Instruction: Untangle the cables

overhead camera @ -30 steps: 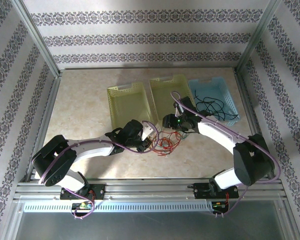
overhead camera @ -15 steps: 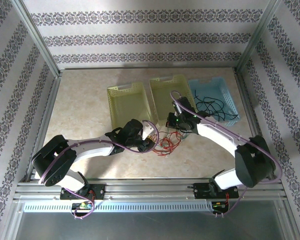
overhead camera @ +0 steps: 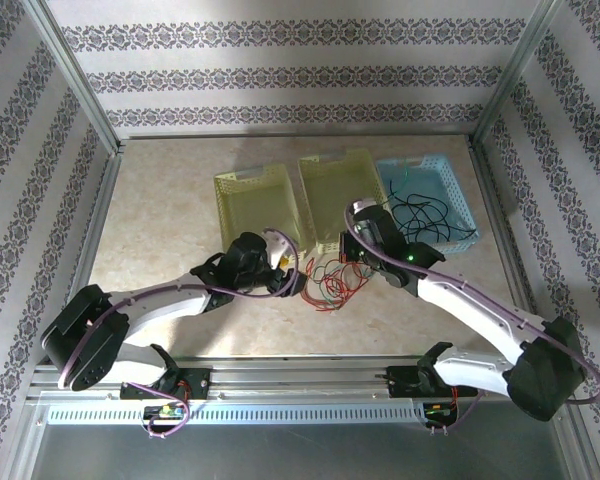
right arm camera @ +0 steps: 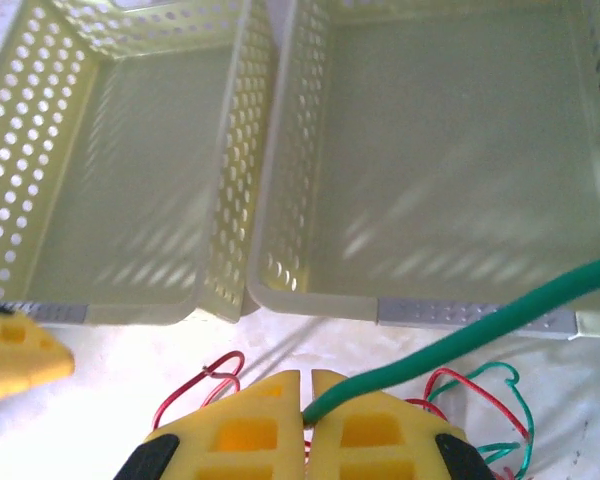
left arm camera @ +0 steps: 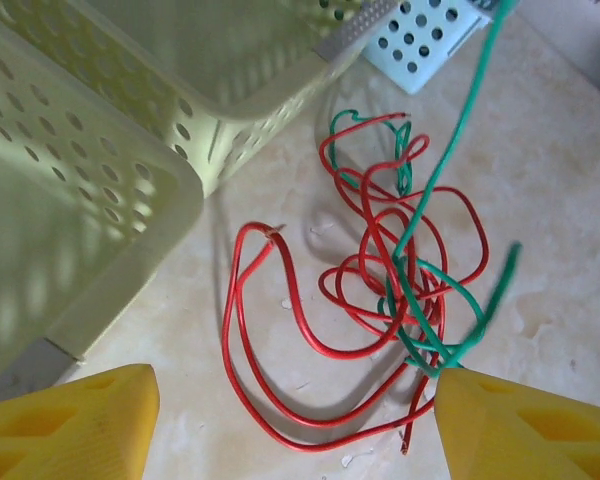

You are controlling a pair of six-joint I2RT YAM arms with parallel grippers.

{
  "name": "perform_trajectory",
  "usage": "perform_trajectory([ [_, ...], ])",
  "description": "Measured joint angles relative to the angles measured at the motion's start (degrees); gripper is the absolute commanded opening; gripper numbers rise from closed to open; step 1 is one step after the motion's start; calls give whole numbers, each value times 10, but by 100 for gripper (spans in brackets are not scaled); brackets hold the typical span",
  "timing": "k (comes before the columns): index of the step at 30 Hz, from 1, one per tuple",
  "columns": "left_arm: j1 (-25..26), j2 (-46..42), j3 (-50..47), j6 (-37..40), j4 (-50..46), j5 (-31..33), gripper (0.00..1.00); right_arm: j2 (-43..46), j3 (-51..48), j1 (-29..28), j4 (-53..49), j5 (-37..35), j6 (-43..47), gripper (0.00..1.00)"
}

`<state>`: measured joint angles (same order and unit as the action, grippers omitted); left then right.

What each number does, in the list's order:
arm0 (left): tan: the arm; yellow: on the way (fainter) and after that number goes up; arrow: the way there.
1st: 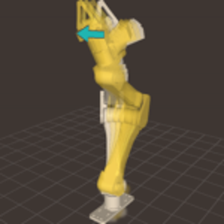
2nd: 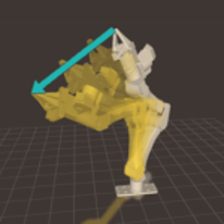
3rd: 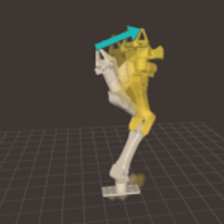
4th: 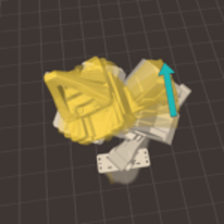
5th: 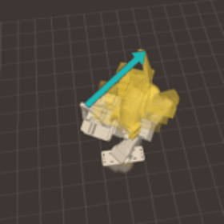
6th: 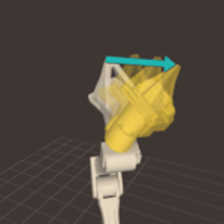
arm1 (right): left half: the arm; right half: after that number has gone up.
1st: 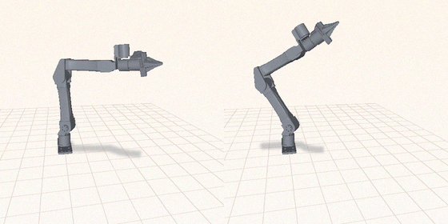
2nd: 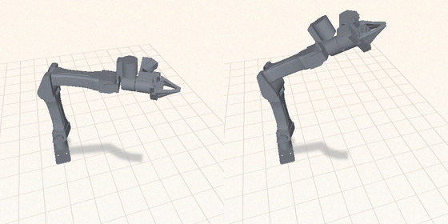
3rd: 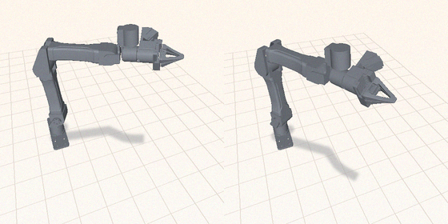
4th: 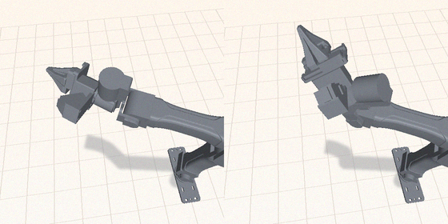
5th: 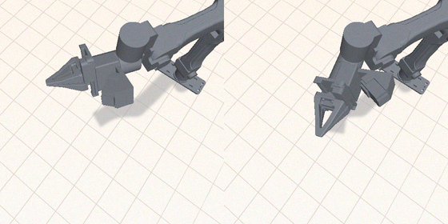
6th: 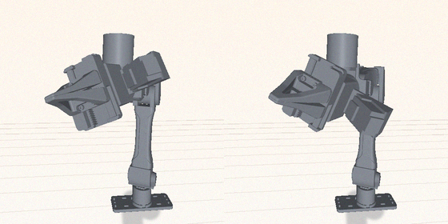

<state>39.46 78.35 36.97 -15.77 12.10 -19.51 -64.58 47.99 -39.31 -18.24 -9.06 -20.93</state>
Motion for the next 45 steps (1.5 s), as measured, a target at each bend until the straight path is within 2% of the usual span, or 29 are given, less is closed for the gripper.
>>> perform_trajectory([
  [3,-18,7,5,-17,11,-29,63,32,-17,-10,10,-4,39,0],
  [7,-21,62,54,-19,9,-73,60,78,-45,-5,14,-2,59,0],
  [12,-19,143,123,-16,1,-134,59,131,-81,18,13,7,52,0],
  [18,-1,201,177,7,-32,-161,56,162,-92,25,13,10,33,0],
  [20,3,217,187,11,-40,-166,48,167,-92,25,13,10,31,0],
  [24,3,250,216,26,-59,-184,16,171,-92,33,12,9,26,0],
  [26,5,259,229,34,-71,-191,3,172,-92,36,11,8,24,0],
  [29,8,260,236,41,-83,-195,0,176,-92,37,7,-10,16,0],
  [33,12,238,216,51,-92,-158,0,183,-92,40,-10,-83,10,0],
  [39,14,120,130,60,-105,-50,0,158,-77,47,-74,-217,-15,0],
  [45,14,3,71,73,-125,28,0,114,-52,59,-124,-276,-39,0],
])
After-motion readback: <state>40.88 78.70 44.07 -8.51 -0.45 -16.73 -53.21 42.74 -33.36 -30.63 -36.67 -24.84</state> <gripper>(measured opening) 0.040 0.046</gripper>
